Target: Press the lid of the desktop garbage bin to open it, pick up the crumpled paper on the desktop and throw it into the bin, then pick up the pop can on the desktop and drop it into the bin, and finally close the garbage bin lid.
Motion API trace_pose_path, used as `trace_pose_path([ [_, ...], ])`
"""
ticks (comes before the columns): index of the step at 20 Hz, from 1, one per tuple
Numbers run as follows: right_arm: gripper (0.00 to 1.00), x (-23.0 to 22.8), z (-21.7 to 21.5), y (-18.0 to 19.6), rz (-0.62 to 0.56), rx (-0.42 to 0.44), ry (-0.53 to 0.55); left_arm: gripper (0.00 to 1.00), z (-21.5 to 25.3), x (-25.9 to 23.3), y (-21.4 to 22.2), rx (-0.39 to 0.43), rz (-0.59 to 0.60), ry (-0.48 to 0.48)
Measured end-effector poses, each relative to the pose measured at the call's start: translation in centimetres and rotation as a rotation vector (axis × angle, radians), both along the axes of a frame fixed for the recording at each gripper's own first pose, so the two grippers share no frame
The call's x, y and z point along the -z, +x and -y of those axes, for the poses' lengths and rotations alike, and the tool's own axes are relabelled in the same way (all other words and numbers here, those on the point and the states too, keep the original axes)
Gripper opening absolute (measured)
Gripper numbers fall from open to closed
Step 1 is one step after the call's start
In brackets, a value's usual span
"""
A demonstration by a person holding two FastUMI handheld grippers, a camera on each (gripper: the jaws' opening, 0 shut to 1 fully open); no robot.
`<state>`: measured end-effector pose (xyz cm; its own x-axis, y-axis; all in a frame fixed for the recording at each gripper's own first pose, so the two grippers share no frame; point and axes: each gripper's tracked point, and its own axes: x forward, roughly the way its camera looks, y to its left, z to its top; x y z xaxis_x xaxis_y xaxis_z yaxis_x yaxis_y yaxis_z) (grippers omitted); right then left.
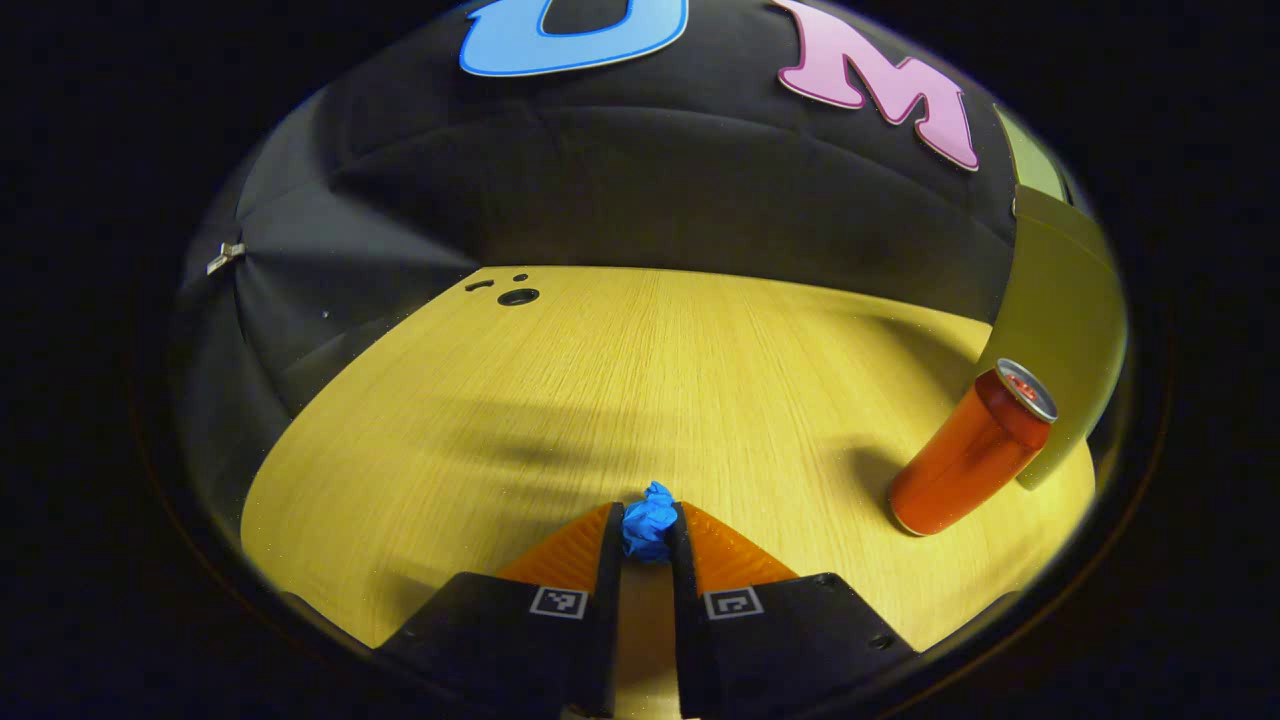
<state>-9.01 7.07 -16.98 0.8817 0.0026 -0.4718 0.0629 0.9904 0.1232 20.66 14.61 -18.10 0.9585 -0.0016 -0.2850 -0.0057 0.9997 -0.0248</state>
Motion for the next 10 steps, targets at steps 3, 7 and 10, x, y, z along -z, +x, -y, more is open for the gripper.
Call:
trace_pose_path([
  [3, 0.99, 0.1, -0.1, -0.1, 0.003, -0.014, -0.014, 0.26, 0.1, -1.4, -0.8, 0.015, 0.036, 0.002],
  [7, 0.99, 0.4, -0.6, 0.0, 0.003, -0.035, -0.012, 0.26, 1.4, -5.2, -3.3, 0.076, 0.119, 0.026],
  [10, 0.99, 0.3, -0.8, 0.1, 0.012, -0.050, -0.012, 0.26, 3.4, -8.4, -6.0, 0.133, 0.172, 0.037],
])
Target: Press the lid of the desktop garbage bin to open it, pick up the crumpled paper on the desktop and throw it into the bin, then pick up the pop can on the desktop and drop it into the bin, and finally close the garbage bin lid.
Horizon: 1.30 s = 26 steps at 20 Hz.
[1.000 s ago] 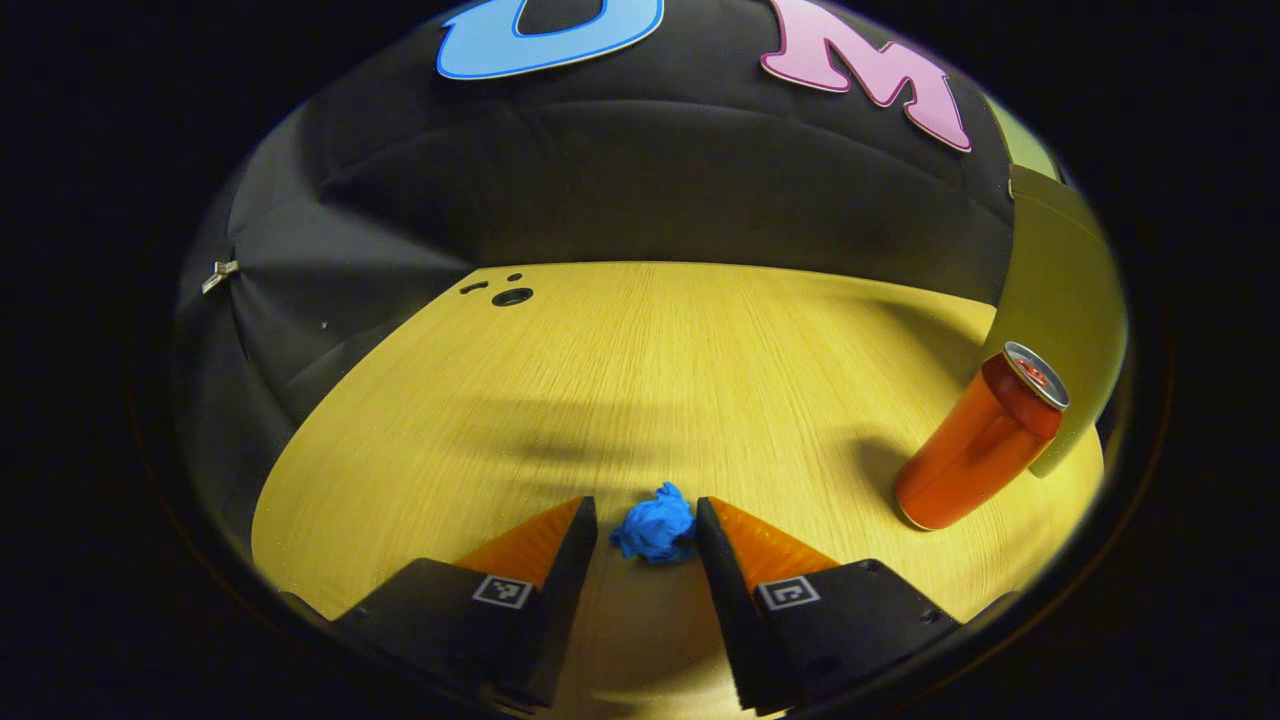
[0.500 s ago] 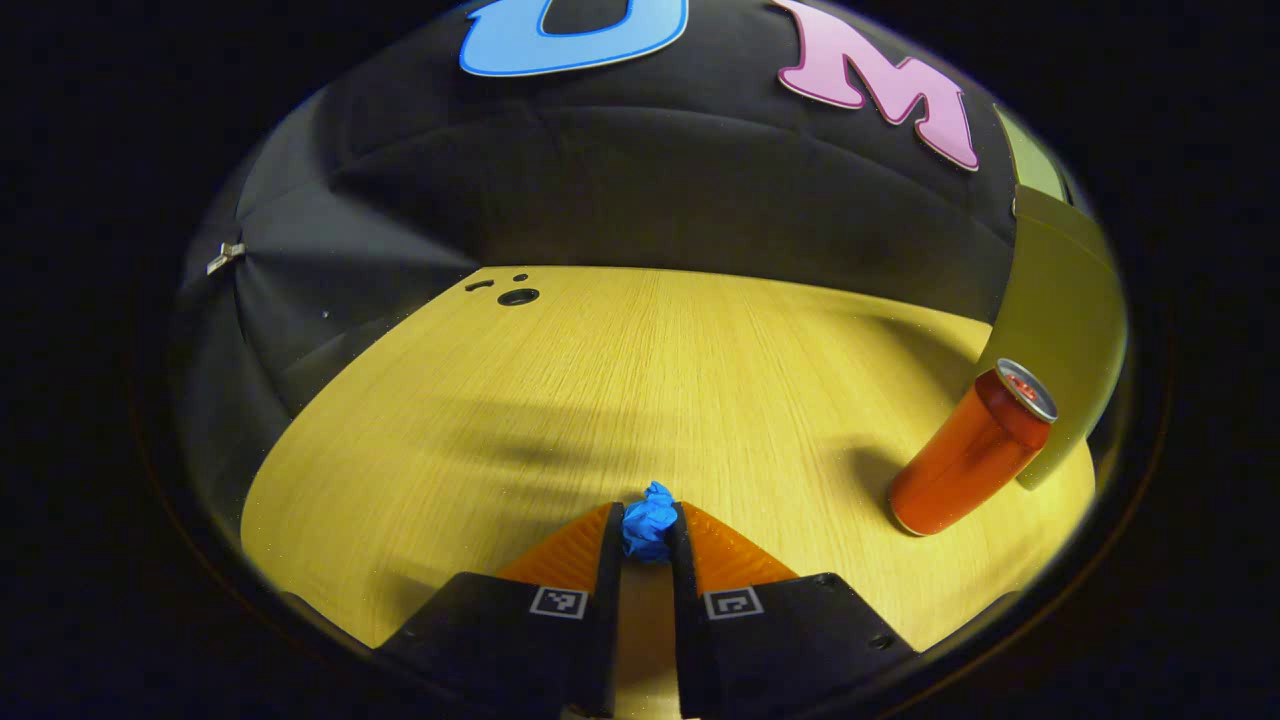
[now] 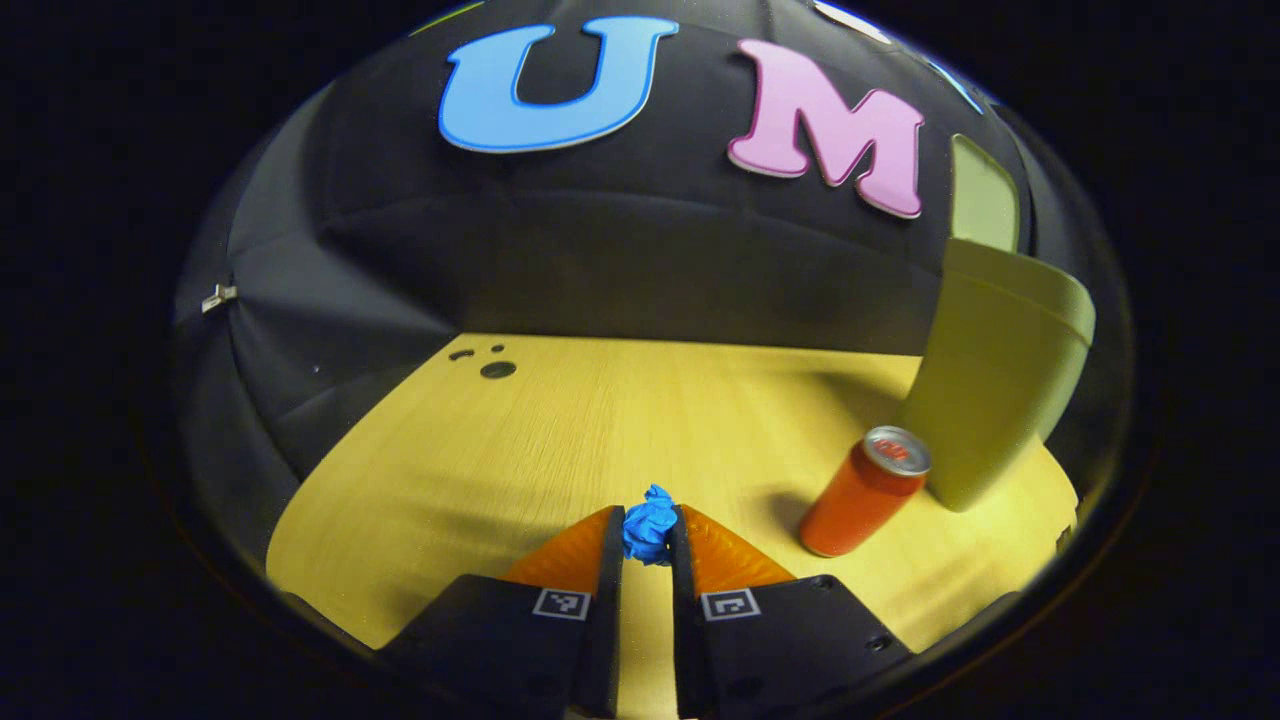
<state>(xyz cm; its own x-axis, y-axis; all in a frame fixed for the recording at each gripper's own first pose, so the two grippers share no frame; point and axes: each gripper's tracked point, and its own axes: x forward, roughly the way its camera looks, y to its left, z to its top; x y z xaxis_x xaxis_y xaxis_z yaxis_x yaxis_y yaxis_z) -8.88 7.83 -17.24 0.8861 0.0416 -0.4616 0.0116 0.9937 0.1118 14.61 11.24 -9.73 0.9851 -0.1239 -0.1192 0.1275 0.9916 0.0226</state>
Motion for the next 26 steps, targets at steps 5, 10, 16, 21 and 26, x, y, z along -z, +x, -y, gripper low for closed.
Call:
trace_pose_path([
  [5, 0.99, -0.8, 0.6, 0.6, 0.027, -0.012, 0.016, 0.22, 3.9, -6.3, -4.1, 0.095, 0.060, -0.008],
  [10, 0.99, -2.4, 2.9, 1.8, 0.066, -0.007, 0.029, 0.26, 9.5, -13.4, -5.8, 0.175, 0.116, -0.077],
  [16, 0.99, -3.8, 5.8, 3.6, 0.100, 0.001, 0.082, 0.26, 19.8, -20.5, -6.7, 0.326, 0.195, -0.023],
  [21, 0.99, -4.8, 7.7, 5.3, 0.130, -0.005, 0.097, 0.26, 30.0, -22.7, -7.3, 0.489, 0.198, 0.004],
  [26, 0.99, -5.1, 9.6, 6.0, 0.133, 0.008, 0.119, 0.26, 36.1, -22.3, -7.3, 0.583, 0.159, 0.047],
])
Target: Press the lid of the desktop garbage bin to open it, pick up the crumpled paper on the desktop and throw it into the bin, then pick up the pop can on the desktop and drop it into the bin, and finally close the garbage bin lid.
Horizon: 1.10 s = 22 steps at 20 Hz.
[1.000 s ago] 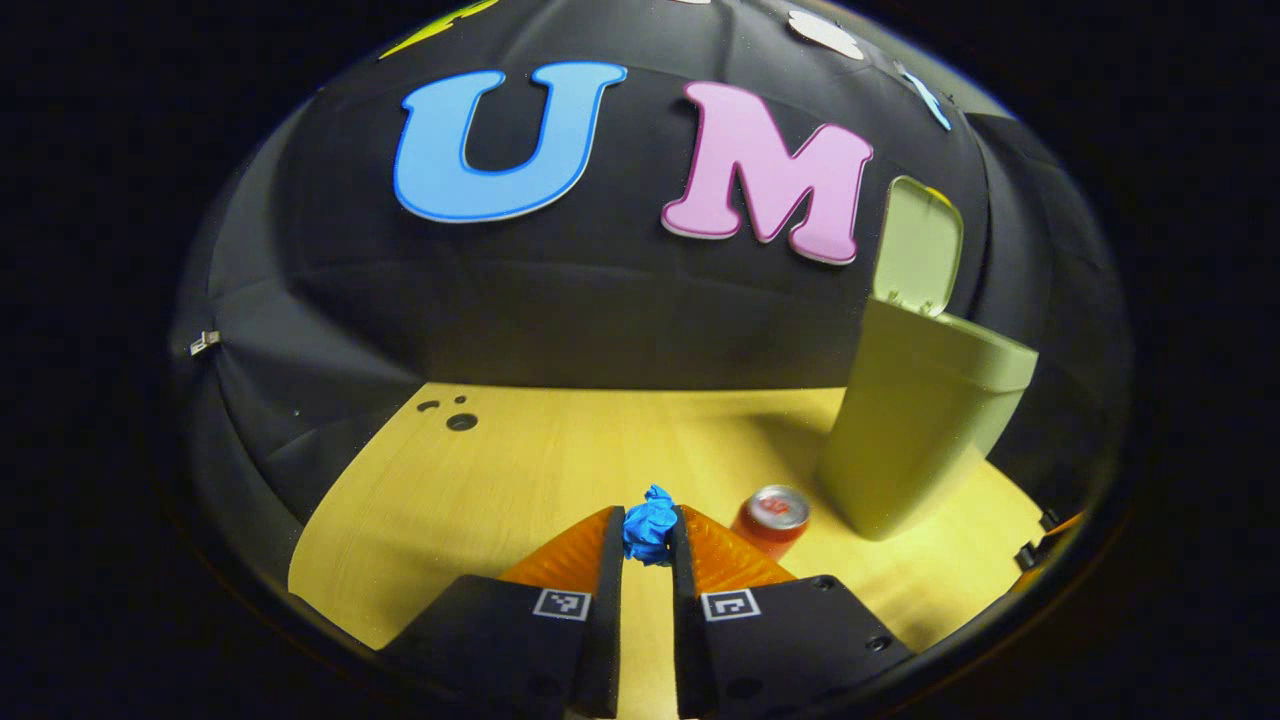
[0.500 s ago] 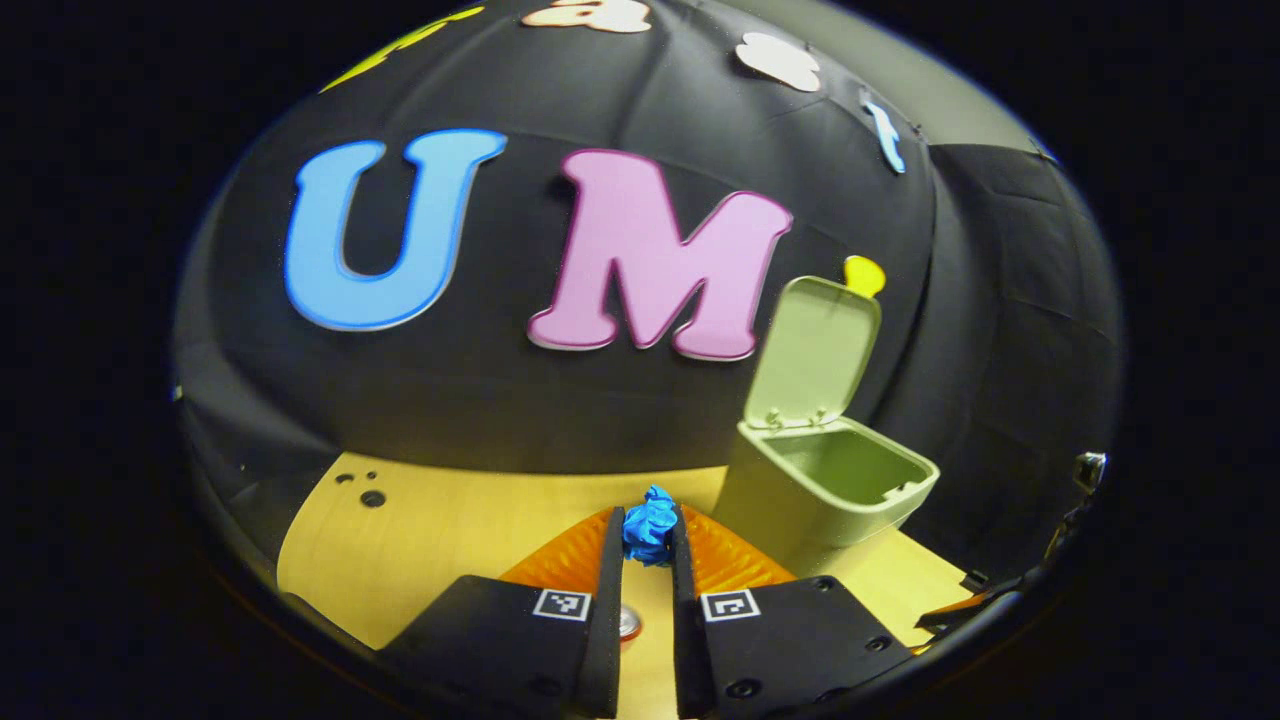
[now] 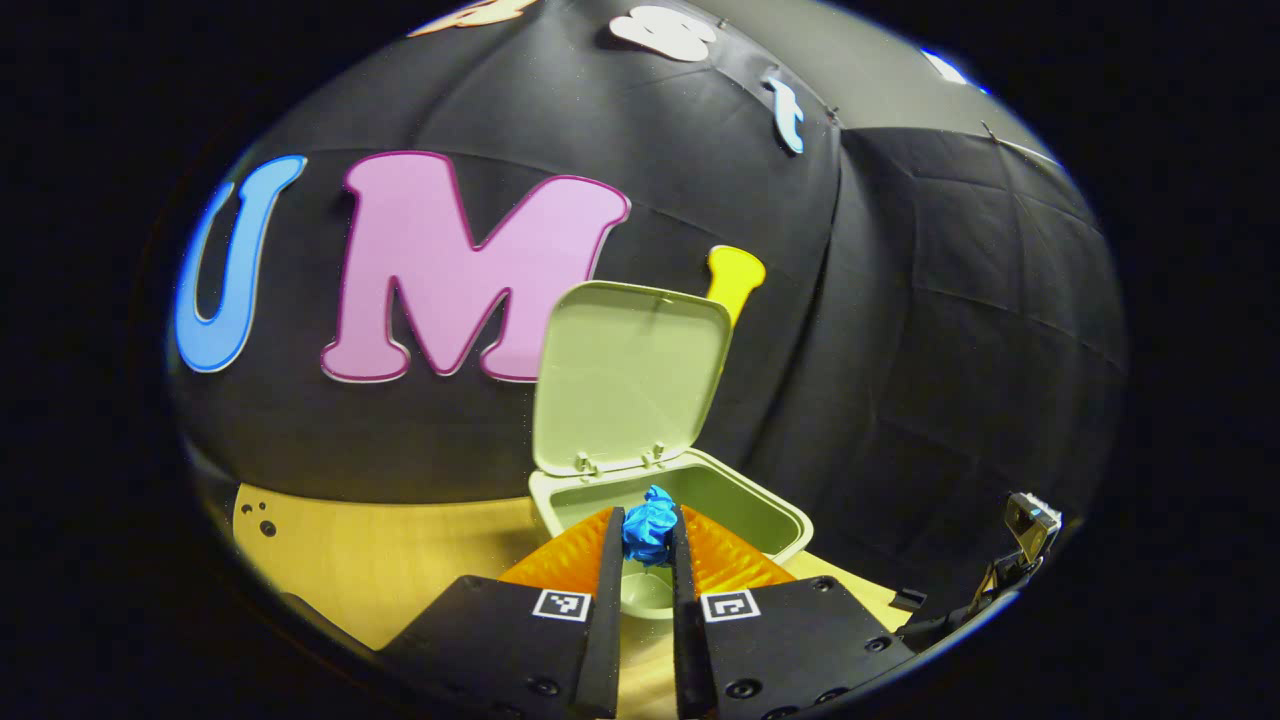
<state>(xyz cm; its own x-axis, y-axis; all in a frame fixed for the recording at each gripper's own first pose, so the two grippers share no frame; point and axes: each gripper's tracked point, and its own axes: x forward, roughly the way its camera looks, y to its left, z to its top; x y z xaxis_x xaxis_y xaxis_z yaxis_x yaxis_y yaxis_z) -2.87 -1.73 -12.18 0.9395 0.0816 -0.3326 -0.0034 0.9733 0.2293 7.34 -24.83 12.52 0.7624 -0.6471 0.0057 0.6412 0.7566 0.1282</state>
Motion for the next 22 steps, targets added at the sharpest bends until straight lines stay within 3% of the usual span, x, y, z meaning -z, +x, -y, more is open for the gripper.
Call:
trace_pose_path([
  [7, 0.99, 0.0, 1.5, 0.9, 0.003, 0.019, 0.020, 0.27, 2.6, 2.1, 1.7, 0.009, -0.042, 0.075],
  [12, 0.99, 0.2, 1.8, 1.1, -0.005, 0.015, 0.016, 0.49, 2.9, 3.2, 2.7, 0.003, -0.082, 0.079],
  [13, 0.99, 0.1, 1.9, 1.2, -0.004, 0.013, 0.013, 0.60, 2.7, 3.2, 2.7, -0.001, -0.081, 0.075],
  [14, 0.99, 0.1, 1.9, 1.3, -0.002, 0.012, 0.010, 0.66, 2.5, 3.2, 2.9, -0.009, -0.076, 0.075],
  [16, 0.99, 0.0, 1.8, 1.4, -0.001, 0.007, 0.009, 0.92, 1.9, 2.8, 2.9, -0.029, -0.062, 0.069],
  [17, 0.99, 0.0, 1.7, 1.4, -0.001, 0.004, 0.009, 0.95, 1.5, 2.6, 2.8, -0.040, -0.057, 0.059],
  [22, 0.99, 0.3, 0.1, 1.4, -0.013, -0.038, -0.008, 0.96, -2.3, 1.8, 2.8, -0.112, -0.054, -0.012],
])
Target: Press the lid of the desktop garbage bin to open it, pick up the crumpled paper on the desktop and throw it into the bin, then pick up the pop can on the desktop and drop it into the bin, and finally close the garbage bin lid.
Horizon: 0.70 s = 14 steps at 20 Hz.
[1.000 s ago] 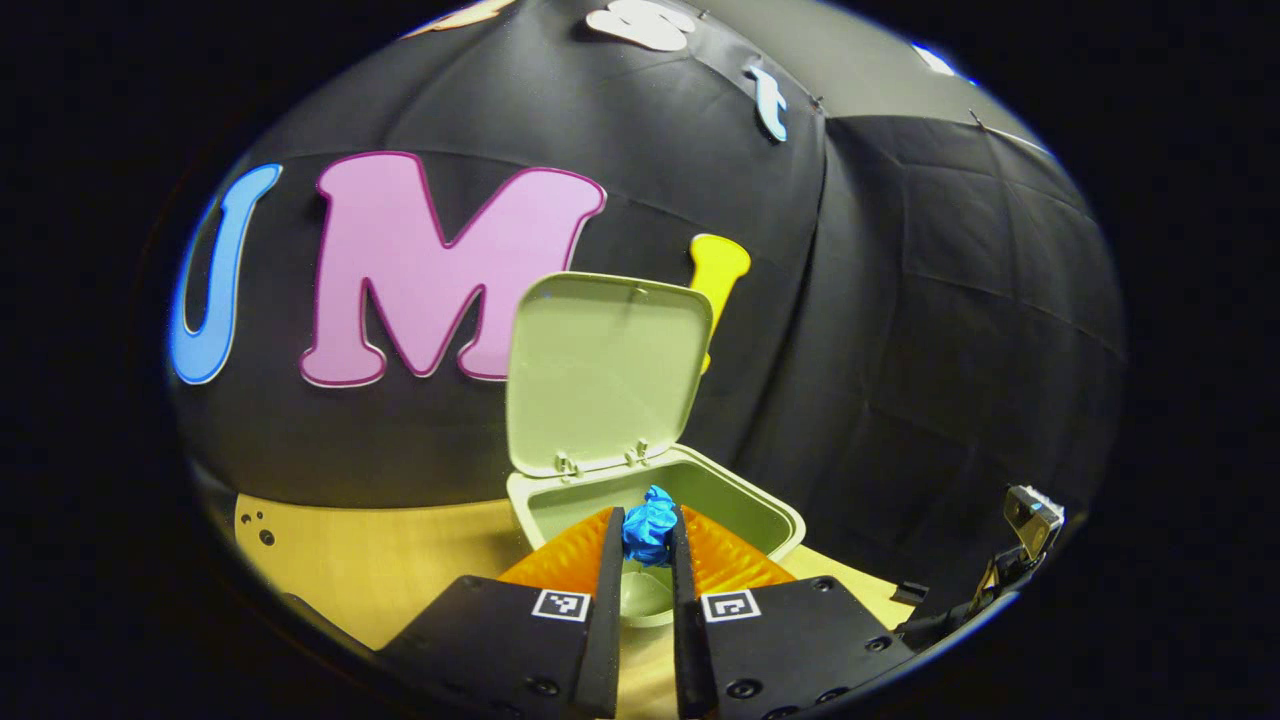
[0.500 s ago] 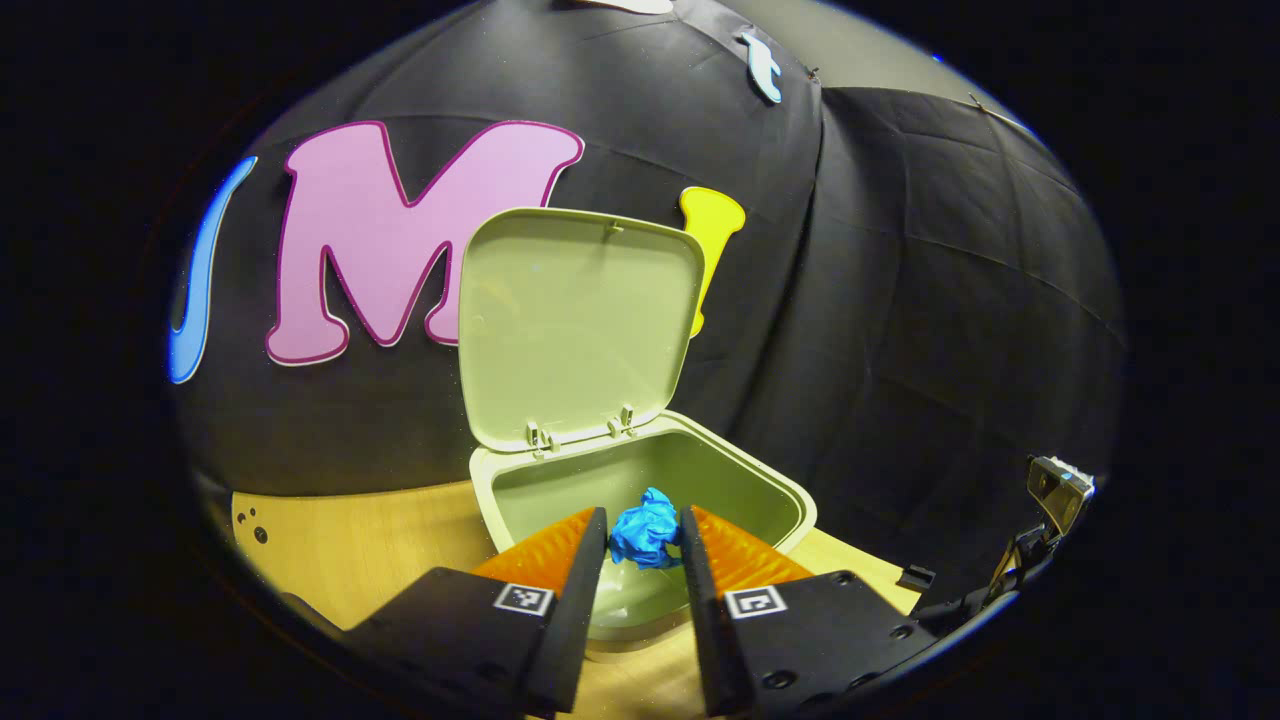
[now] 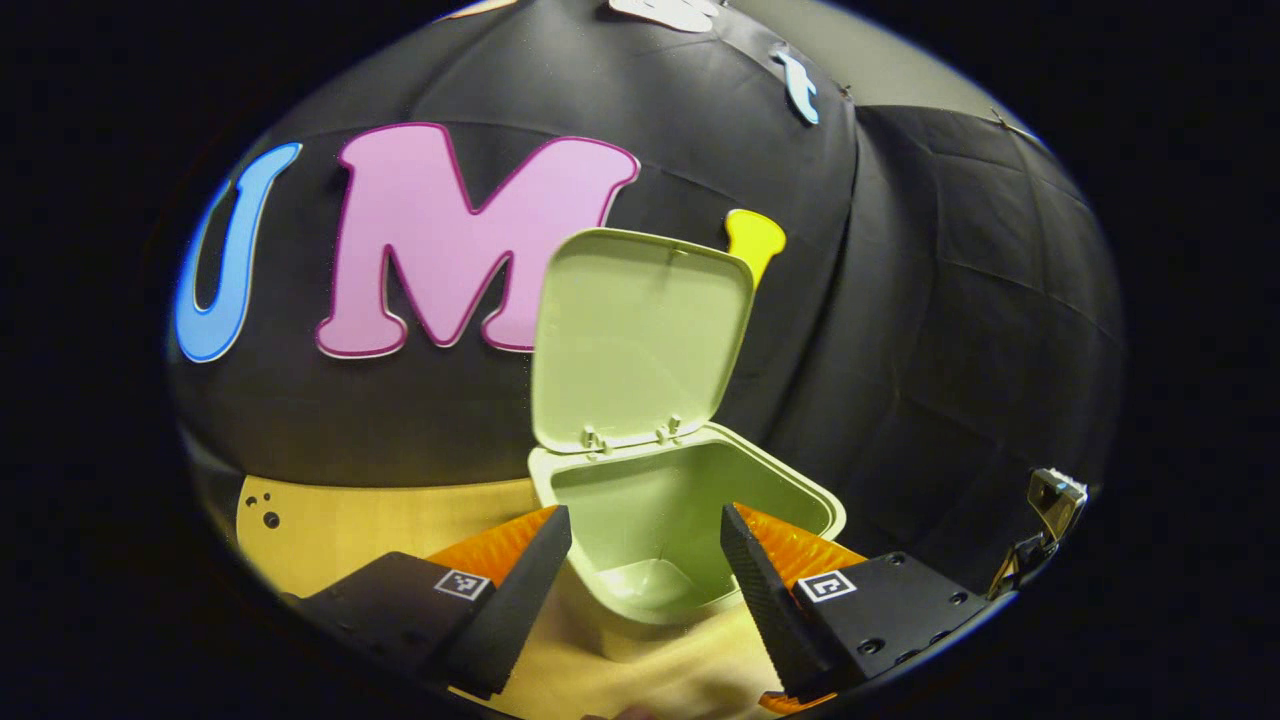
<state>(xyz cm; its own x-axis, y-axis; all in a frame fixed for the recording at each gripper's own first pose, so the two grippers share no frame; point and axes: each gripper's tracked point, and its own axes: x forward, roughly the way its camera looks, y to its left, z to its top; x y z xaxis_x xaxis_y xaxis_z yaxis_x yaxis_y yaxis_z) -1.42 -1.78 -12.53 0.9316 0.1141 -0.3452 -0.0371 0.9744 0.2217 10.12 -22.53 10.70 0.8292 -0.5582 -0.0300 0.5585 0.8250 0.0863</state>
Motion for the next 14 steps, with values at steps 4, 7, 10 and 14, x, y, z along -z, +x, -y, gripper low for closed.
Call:
trace_pose_path([
  [4, 0.99, 0.3, -2.0, 0.4, -0.007, -0.051, -0.009, 0.96, -5.6, -0.4, 0.2, -0.108, -0.006, -0.062],
  [7, 0.99, 0.4, -4.1, 1.2, -0.021, -0.090, 0.020, 0.96, -10.8, -0.2, 0.1, -0.201, -0.008, -0.121],
  [10, 0.99, 0.3, -6.7, 2.5, -0.023, -0.134, 0.034, 0.96, -16.4, 1.4, -0.3, -0.316, -0.022, -0.143],
  [14, 0.99, 1.3, -10.6, 4.9, -0.029, -0.199, 0.003, 0.96, -22.5, 3.9, -1.9, -0.435, -0.045, -0.133],
])
